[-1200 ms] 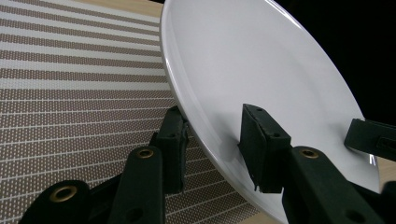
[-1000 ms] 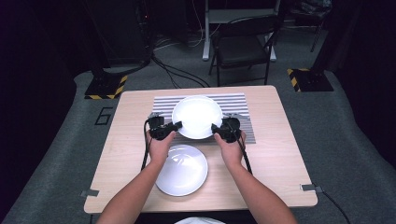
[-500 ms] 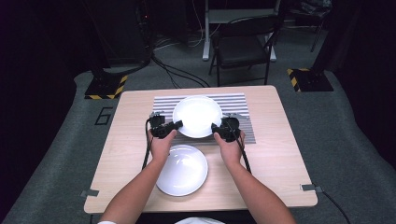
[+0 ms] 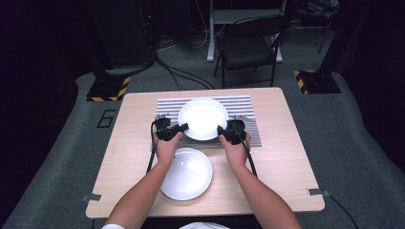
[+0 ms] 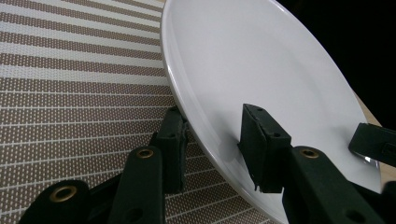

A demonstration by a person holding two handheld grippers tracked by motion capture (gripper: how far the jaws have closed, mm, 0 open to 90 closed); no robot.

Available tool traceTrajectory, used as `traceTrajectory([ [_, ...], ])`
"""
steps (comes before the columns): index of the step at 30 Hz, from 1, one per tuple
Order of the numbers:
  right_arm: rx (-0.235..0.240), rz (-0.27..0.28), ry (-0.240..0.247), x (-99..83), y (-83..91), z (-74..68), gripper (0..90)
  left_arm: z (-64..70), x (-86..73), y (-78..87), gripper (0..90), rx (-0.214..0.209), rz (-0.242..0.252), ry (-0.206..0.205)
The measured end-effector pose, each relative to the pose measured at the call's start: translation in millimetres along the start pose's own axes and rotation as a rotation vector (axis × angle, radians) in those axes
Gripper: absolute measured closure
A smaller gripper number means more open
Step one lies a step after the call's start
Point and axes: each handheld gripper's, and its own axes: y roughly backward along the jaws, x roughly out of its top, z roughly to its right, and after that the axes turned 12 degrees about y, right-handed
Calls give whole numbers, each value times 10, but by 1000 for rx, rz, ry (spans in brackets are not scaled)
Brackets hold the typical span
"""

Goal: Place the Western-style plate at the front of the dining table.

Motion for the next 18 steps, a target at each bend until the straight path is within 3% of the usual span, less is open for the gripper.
traceTrajectory([
  [6, -10, -6, 1, -8, -27, 18, 569, -14, -13, -64, 616, 1, -11, 19],
  [18, -19, -15, -5, -37, -110, 42, 570, -18, -5, -146, 615, 31, -8, 12],
])
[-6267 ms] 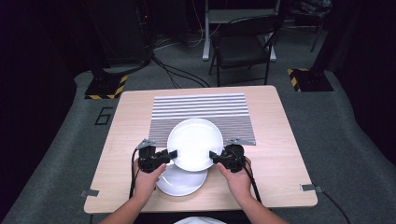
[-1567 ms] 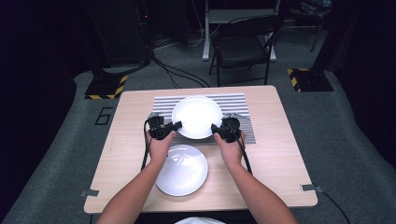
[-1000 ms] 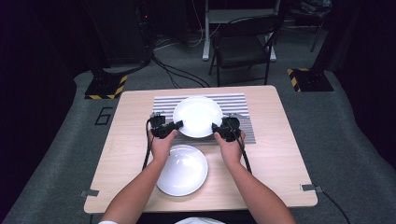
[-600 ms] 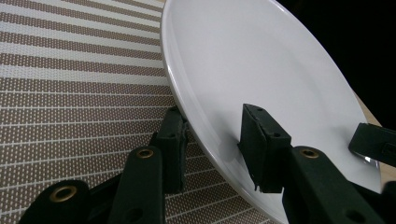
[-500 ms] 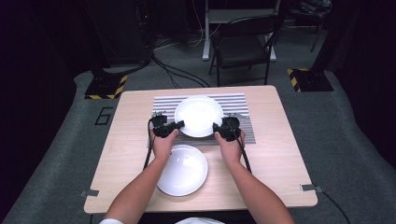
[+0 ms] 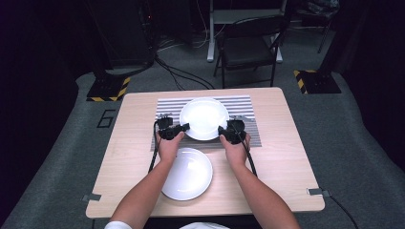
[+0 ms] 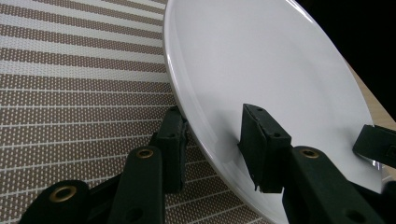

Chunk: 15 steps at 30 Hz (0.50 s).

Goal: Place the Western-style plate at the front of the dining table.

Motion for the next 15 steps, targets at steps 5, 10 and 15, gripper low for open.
traceTrajectory([
  [5, -6, -6, 5, -5, -42, -14, 570, -26, 9, -35, 613, 11, -8, 3],
  [10, -17, -15, 6, -11, -80, -12, 571, -22, 9, -73, 613, 28, -16, 4],
  [15, -22, -23, 8, -16, -102, 8, 572, -19, -5, -108, 612, 33, -20, 12],
])
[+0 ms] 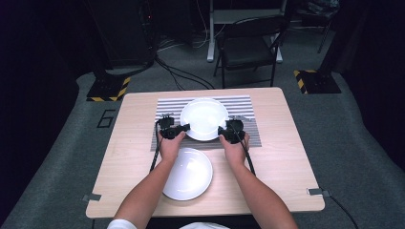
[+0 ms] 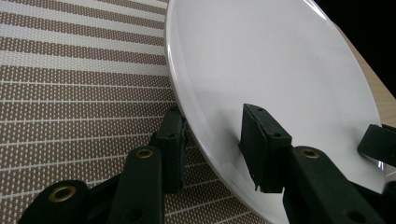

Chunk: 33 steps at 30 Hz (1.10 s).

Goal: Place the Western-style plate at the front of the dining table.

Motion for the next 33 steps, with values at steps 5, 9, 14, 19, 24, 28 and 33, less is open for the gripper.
traceTrajectory([
  [5, -7, -5, -1, -15, -35, 8, 572, 9, -1, -32, 610, 16, -7, 0],
  [9, -9, -19, -6, -25, -56, 13, 573, 3, 3, -71, 606, 31, -27, 0],
  [14, -16, -25, -3, -21, -90, 16, 573, 6, 12, -108, 603, 51, -34, 9],
  [19, -19, -29, -7, -13, -101, 11, 573, -10, 16, -125, 603, 57, -40, 10],
  [24, -22, -41, -20, -2, -141, 28, 573, -8, 1, -145, 604, 77, -47, 4],
  [28, -31, -41, -20, 13, -149, 30, 574, -11, -10, -168, 605, 93, -59, -2],
  [33, -32, -60, -21, 4, -191, 16, 576, -56, -27, -199, 604, 98, -74, 16],
])
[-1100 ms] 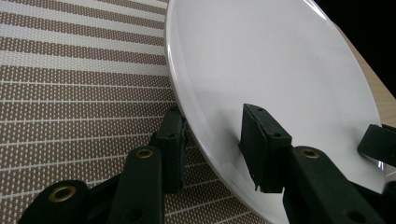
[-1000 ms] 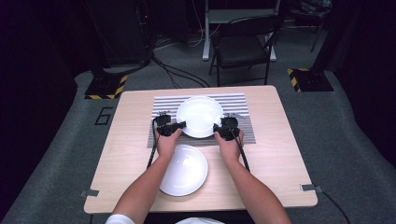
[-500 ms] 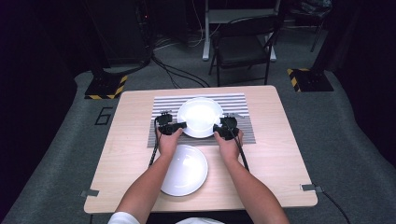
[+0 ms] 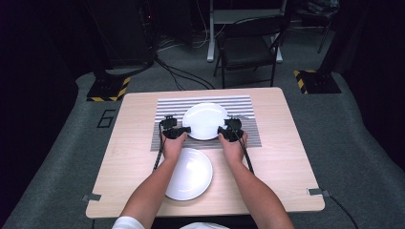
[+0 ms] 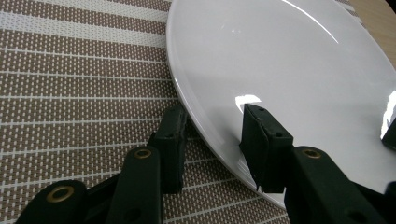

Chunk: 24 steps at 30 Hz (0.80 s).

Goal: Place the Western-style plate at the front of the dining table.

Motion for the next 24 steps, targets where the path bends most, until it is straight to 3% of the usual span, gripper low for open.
traceTrajectory([
  [14, -2, -14, -14, -25, -64, -3, 572, 16, -5, -3, 612, 22, 0, -34],
  [24, 11, -41, -34, -39, -91, 20, 565, 22, -4, -9, 618, 21, 3, -36],
])
